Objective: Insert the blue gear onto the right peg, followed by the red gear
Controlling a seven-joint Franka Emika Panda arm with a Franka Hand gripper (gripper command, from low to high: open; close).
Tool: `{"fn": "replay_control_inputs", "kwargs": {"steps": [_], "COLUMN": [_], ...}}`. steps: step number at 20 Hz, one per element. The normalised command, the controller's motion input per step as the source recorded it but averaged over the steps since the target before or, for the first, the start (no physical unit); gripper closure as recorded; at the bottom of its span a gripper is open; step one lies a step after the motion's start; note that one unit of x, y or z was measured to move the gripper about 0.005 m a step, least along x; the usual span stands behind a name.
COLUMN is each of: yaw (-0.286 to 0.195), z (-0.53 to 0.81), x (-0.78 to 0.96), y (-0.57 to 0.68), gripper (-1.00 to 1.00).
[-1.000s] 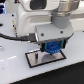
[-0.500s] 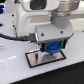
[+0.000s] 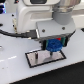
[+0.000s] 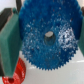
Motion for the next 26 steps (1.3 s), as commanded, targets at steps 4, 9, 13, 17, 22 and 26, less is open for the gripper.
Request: {"fn": "replay_control_inputs", "kwargs": {"steps": [4, 9, 13, 17, 22, 26], "yaw": [0.0, 0.0, 0.0, 0.0, 0.0, 0.0], "z": [-0.15, -0.23, -0.16, 0.16, -0.12, -0.26], "x": [0.21, 0.21, 0.11, 0.37, 0.16, 0.11], "y": [-0.09, -0.02, 0.0, 0.04, 0.01, -0.02], "gripper": [1.0, 1.0, 1.0, 1.0, 1.0, 1.0]}}
